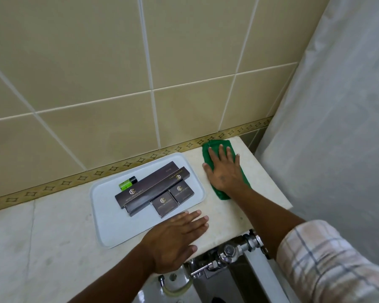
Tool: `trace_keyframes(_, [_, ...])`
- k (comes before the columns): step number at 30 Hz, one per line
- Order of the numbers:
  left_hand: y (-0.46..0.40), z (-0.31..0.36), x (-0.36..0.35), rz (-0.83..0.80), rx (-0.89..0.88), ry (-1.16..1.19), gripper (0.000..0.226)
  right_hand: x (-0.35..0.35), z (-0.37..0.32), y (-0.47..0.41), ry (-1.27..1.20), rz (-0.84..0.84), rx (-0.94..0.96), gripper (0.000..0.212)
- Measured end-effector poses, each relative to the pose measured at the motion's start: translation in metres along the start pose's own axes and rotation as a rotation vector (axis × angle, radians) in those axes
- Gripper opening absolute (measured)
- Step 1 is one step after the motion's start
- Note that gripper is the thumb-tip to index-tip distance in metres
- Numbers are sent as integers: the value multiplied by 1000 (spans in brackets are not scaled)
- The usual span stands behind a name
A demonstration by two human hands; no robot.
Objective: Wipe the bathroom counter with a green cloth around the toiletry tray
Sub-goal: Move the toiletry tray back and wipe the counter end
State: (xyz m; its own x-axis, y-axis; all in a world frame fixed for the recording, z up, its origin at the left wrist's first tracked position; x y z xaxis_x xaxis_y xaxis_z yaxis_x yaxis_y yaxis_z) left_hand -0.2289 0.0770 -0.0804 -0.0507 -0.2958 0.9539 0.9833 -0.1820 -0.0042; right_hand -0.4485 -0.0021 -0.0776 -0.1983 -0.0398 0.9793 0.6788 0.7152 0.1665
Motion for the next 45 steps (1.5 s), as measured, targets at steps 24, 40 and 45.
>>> trace_keyframes(24, [-1,5,3,11,-14,-22,60,-2,106,76,-75,-38,2,63])
trace_keyframes(40, [-2,5,4,56,-13,-15,59,2,17,33,-20,-31,52,59])
trace_keyframes(45, [-1,3,9,48,-3,-4,59,1,5,-4,26,-46,52,59])
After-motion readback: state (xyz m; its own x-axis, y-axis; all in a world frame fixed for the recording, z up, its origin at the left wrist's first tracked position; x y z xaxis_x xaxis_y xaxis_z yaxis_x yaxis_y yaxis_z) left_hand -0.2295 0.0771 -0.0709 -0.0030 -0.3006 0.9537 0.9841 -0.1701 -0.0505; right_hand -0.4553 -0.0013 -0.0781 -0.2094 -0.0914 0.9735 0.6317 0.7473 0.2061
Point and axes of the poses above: each hand's wrist, its own y-axis away from the middle knuckle, its own x-axis out of the back of the hand, z = x × y, the point moved 10 cm from there along -y, towards the middle knuckle, and after that the axes turned 13 degrees about -x, right-handed, at the moved point
